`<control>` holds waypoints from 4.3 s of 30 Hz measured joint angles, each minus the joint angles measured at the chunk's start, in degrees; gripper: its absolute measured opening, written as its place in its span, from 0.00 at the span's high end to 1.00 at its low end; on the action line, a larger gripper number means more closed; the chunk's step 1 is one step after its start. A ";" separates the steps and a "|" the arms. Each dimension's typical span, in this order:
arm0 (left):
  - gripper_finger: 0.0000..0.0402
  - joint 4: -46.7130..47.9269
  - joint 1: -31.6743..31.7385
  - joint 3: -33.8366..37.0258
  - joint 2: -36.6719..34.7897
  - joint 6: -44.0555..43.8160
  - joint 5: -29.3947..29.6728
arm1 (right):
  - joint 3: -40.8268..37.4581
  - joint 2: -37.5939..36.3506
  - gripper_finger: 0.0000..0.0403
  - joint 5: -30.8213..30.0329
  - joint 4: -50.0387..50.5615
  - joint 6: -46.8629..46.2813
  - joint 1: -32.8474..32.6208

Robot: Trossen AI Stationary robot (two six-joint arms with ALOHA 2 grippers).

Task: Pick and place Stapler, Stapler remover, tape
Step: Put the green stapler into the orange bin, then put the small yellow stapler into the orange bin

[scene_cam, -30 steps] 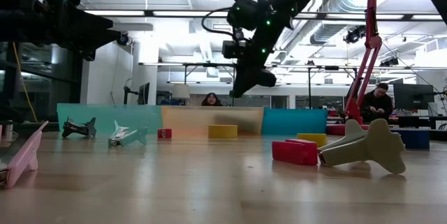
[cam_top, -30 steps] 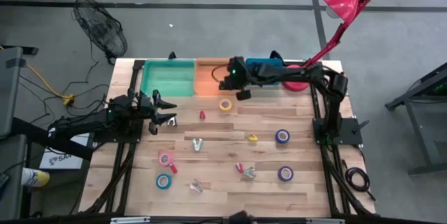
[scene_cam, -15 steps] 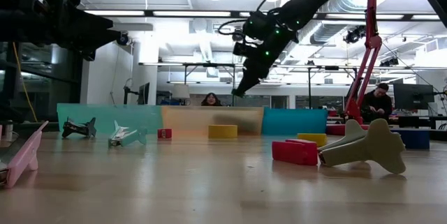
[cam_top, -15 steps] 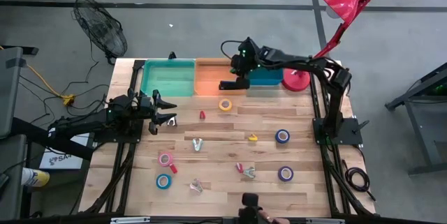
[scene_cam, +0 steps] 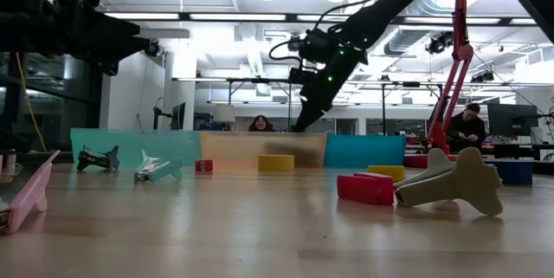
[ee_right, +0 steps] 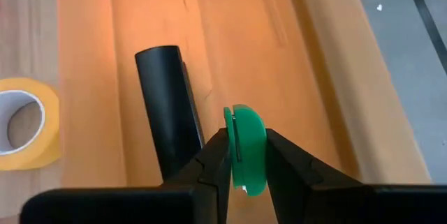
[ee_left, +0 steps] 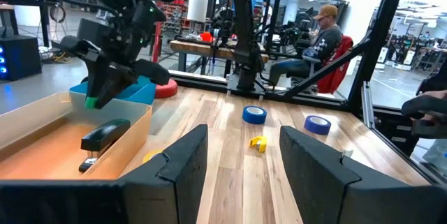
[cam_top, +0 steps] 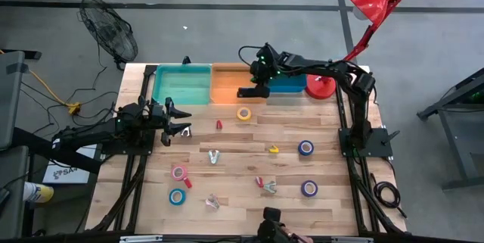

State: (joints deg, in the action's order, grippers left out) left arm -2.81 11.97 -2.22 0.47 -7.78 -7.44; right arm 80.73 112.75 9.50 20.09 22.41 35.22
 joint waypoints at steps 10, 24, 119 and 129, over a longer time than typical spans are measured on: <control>0.56 0.00 0.01 0.00 0.00 -0.01 0.00 | 0.00 0.00 0.83 0.03 0.51 -0.41 0.00; 0.56 0.00 0.01 0.00 -0.02 -0.01 0.00 | 0.00 0.00 0.63 -3.10 0.82 -0.52 0.00; 0.56 0.00 0.01 0.00 -0.01 0.00 0.00 | -28.37 -13.34 0.36 -18.62 8.32 -44.73 -46.70; 0.56 0.00 0.00 0.00 -0.02 -0.01 0.00 | -30.03 -13.29 0.37 -14.52 1.88 -41.58 -43.48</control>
State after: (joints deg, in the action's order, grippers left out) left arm -2.81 11.98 -2.22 0.45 -7.79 -7.44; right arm 50.70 99.46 -5.02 21.97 -19.16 -8.25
